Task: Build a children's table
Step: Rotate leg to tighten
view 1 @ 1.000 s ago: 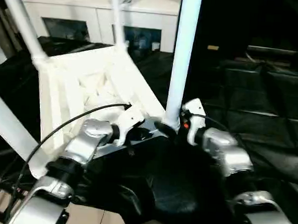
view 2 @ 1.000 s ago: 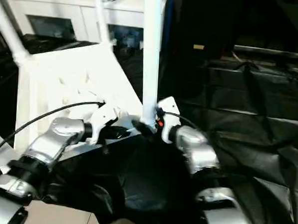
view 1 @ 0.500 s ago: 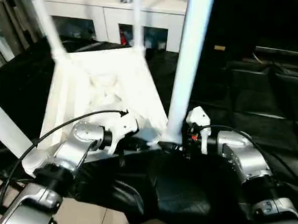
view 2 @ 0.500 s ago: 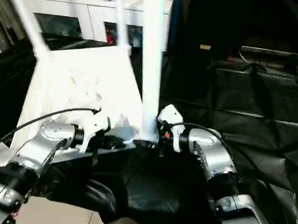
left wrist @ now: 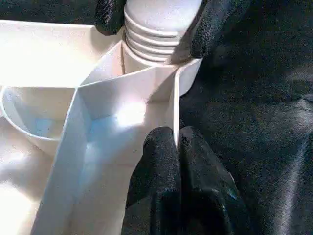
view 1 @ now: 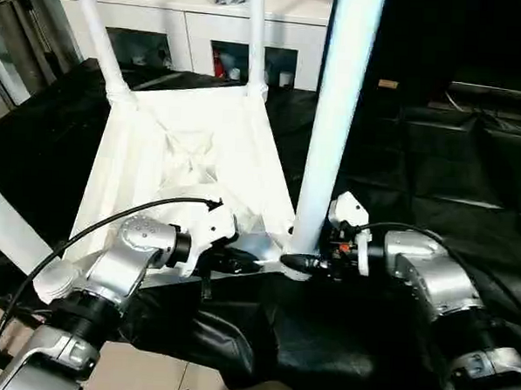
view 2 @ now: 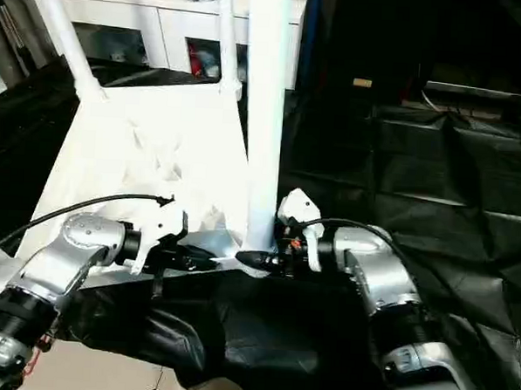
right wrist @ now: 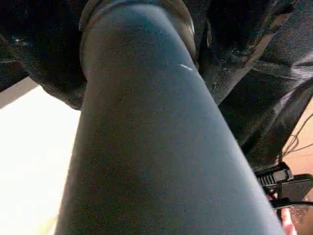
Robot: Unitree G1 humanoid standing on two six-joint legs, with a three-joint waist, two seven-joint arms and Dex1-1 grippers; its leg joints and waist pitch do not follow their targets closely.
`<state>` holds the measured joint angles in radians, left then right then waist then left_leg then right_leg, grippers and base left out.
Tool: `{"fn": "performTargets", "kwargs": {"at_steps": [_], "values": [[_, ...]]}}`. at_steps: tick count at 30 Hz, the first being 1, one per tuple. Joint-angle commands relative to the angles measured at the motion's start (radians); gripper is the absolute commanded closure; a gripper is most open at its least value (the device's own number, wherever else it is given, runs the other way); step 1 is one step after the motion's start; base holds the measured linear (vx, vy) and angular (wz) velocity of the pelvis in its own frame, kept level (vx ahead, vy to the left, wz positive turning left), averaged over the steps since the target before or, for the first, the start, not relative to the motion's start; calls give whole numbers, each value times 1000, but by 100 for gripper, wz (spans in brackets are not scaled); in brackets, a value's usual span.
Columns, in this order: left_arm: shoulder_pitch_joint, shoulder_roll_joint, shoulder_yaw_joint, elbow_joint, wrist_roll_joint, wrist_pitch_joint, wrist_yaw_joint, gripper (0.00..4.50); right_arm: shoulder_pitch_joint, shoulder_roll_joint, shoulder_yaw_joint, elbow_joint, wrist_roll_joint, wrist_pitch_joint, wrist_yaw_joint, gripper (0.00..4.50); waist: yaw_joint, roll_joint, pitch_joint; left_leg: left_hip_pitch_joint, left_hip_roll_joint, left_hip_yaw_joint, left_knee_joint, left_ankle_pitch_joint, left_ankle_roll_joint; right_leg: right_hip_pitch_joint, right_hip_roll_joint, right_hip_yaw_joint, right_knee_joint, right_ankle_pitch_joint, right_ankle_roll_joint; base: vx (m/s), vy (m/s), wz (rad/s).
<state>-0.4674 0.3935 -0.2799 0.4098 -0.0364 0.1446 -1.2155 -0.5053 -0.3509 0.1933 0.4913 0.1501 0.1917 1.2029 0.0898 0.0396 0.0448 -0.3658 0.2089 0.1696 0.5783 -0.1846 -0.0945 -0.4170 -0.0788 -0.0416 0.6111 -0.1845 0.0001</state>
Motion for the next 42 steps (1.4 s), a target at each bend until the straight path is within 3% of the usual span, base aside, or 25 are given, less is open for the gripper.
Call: {"fn": "performTargets", "kwargs": {"at_steps": [1, 7, 10, 15, 18, 19, 21, 23, 26, 27, 28, 29, 37, 42], "values": [[6, -2, 0, -26, -34, -8, -15, 450, 9, 2, 10, -14, -3, 7, 10, 157, -1, -14, -68, 2, 11, 10, -51, -121, 78, 65, -40, 26, -55, -45, -266, 0, 0, 0], [4, -16, 6, -20, -23, -3, 28, 450, 15, 16, 14, -13, 7, 19, -6, 175, -1, -16, -67, 1, 10, 10, -51, -128, 75, 65, -41, 26, -57, -81, -256, 0, 0, 0], [-18, -51, 17, 18, 9, 5, 120, 450, 12, 49, -3, 22, -7, 16, -92, 175, -3, -18, -64, 0, 10, 10, -52, -134, 70, 62, -41, 27, -60, -104, -249, 0, 0, 0], [-75, -129, 25, 90, 52, 23, 272, 450, -13, 138, -44, 129, -44, 4, -310, 176, -9, -16, -56, 5, 7, 5, -61, -217, 20, 57, -45, 29, -80, -297, -190, 0, 0, 0], [-111, -177, 28, 130, 69, 40, 354, 450, -27, 196, -63, 168, -50, 6, -422, 176, -14, -13, -54, 10, 6, 5, -63, -247, 11, 51, -44, 30, -89, -337, -174, 0, 0, 0], [-114, -180, 28, 133, 70, 41, 360, 450, -28, 200, -64, 170, -51, 6, -429, 176, -14, -14, -56, 10, 5, 4, -62, -244, 8, 55, -46, 30, -86, -332, -174, 0, 0, 0], [-139, -213, 35, 160, 82, 57, 427, 450, -44, 251, -73, 189, -59, 15, -526, 176, -15, -5, -55, 11, 5, 3, -64, -254, 6, 54, -44, 31, -86, -306, -178, 0, 0, 0], [-150, -231, 38, 172, 88, 62, 452, 450, -58, 288, -79, 208, -68, 20, -583, 176, -20, -5, -55, 11, 3, 2, -67, -267, -1, 55, -43, 28, -88, -331, -171, 0, 0, 0], [-149, -242, 34, 174, 85, 54, 450, 450, -61, 322, -73, 209, -63, 6, -573, 176, -28, -8, -58, 7, 3, 1, -66, -256, 5, 58, -43, 29, -86, -288, -183, 0, 0, 0], [-149, -244, 33, 176, 85, 50, 447, 450, -62, 328, -75, 210, -60, 4, -570, 120, -29, -8, -58, 7, 3, 1, -66, -258, 9, 59, -43, 29, -86, -284, -184, 0, 0, 0], [-147, -242, 33, 174, 84, 36, 443, 450, -63, 332, -75, 209, -61, 0, -571, 106, -29, 1, -59, 8, 3, 1, -65, -256, 13, 58, -43, 28, -85, -275, -188, 0, 0, 0], [-145, -241, 33, 173, 83, 26, 442, 450, -64, 334, -75, 211, -63, -4, -576, 106, -31, -2, -59, 8, 4, 2, -65, -258, 16, 59, -43, 28, -86, -268, -191, 0, 0, 0], [-106, -184, 30, 111, 55, 14, 334, 450, -61, 277, -82, 172, -52, -6, -506, 20, -35, -5, -58, 6, 6, 1, -68, -262, 21, 60, -45, 28, -85, -266, -199, 0, 0, 0], [-76, -127, 35, 70, 28, -9, 241, 450, -56, 175, -83, 130, -50, 1, -387, 3, -31, -5, -66, 5, 7, 4, -60, -191, 42, 66, -43, 29, -71, -141, -234, 0, 0, 0]]}}
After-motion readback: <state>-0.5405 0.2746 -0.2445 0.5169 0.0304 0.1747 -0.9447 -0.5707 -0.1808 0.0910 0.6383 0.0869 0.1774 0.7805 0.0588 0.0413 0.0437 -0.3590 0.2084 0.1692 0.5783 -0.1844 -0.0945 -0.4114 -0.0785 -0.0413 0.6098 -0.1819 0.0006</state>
